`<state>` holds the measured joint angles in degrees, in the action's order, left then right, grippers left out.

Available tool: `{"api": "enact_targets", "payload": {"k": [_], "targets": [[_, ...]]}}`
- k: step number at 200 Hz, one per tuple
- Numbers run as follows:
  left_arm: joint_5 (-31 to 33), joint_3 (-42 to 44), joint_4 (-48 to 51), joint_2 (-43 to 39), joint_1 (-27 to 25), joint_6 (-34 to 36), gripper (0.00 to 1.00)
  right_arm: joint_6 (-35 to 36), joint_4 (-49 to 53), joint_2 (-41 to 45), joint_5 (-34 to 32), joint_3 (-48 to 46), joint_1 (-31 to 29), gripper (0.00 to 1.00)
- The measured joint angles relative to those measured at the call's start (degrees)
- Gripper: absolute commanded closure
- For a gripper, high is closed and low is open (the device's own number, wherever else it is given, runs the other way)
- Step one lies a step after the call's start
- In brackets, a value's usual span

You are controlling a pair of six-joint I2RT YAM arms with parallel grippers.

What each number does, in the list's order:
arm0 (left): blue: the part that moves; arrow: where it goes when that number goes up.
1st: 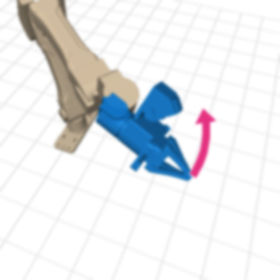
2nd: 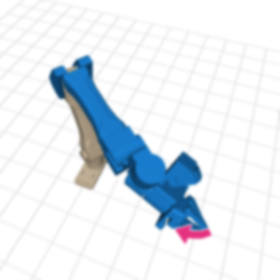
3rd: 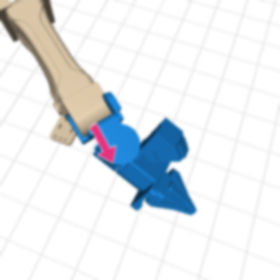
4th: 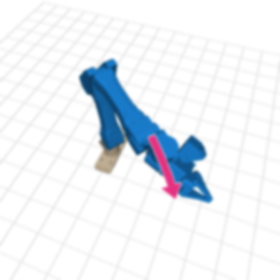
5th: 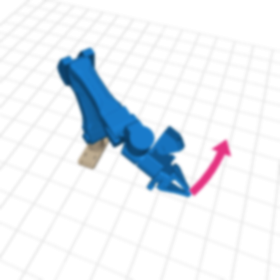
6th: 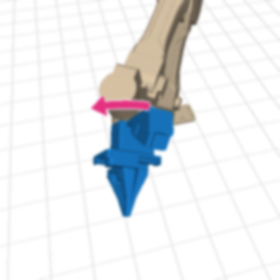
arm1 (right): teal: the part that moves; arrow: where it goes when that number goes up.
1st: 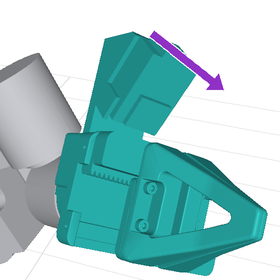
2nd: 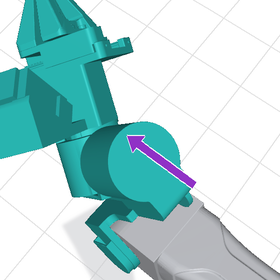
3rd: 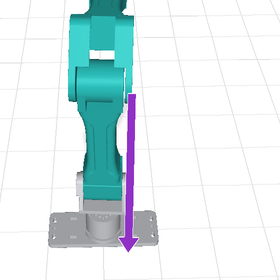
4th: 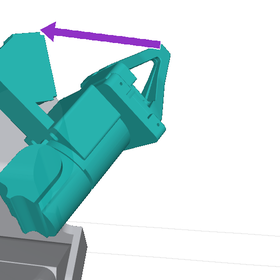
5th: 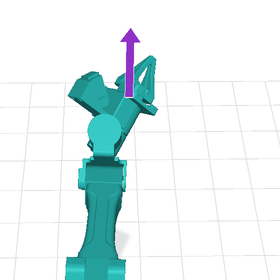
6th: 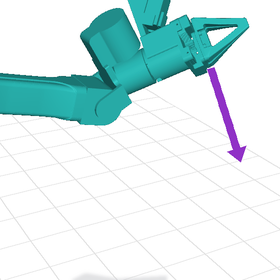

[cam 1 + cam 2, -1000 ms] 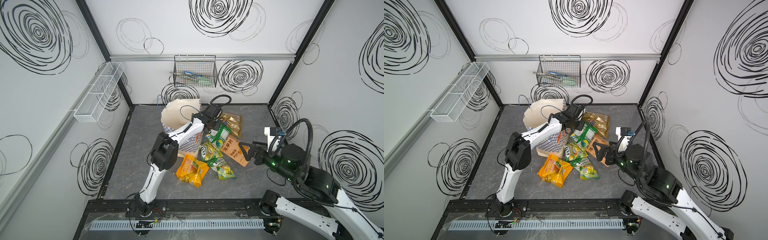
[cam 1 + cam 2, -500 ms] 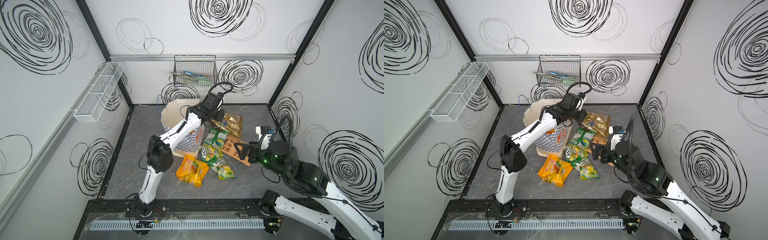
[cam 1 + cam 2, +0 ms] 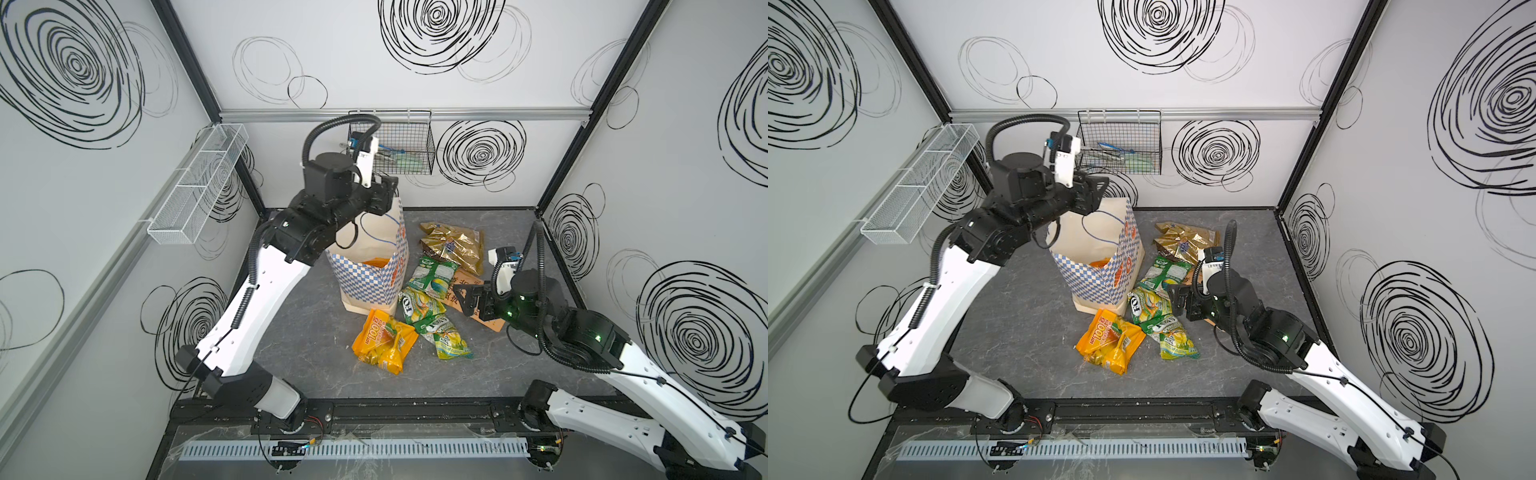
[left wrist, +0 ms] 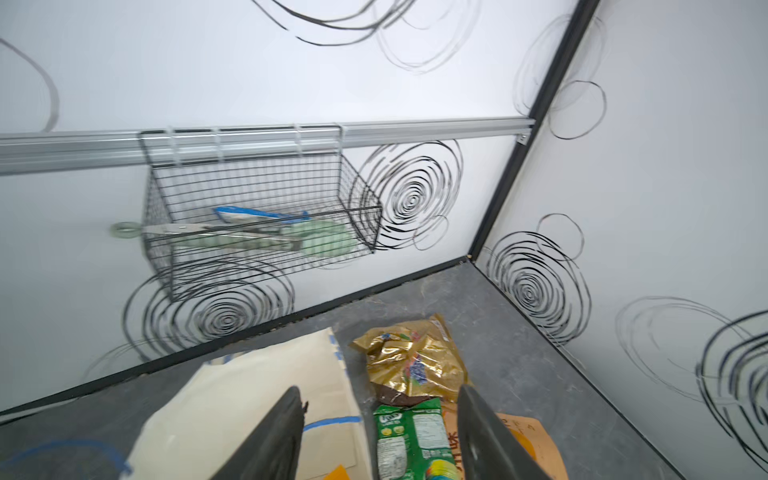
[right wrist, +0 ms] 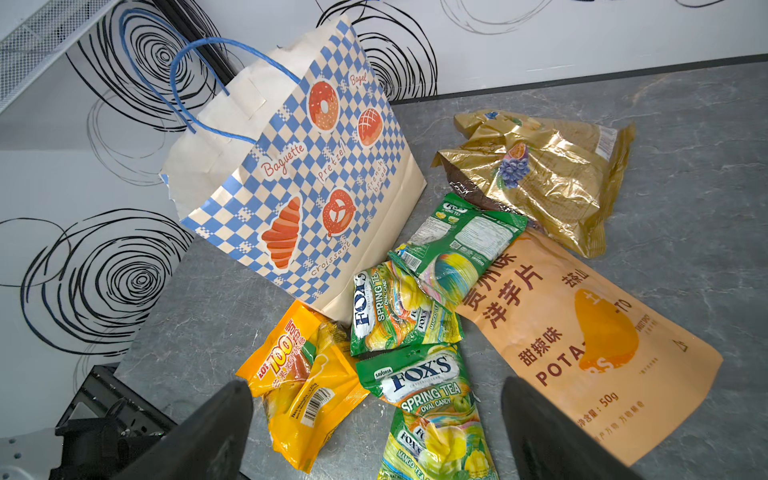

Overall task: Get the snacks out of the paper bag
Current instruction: 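Move the left gripper back over the paper bag and lower it in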

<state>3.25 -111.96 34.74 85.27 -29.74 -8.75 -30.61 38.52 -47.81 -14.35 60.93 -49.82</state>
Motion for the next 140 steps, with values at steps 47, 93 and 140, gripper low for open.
{"api": "enact_targets", "payload": {"k": [47, 93, 140], "targets": [[-0.3, 5.4, 4.7, 0.0, 7.8, 1.8, 0.38, 0.2, -1.8, -3.5, 2.4, 0.5, 0.5, 0.03], [-1.9, 10.7, 10.0, 5.3, 9.5, 2.8, 0.36, 0.2, -2.1, -4.5, 4.2, 1.0, 0.7, 0.03], [-3.4, 17.5, 12.4, 8.2, 9.8, 2.8, 0.35, 0.2, -2.1, -3.9, 4.7, 1.1, 0.7, 0.03]]}}
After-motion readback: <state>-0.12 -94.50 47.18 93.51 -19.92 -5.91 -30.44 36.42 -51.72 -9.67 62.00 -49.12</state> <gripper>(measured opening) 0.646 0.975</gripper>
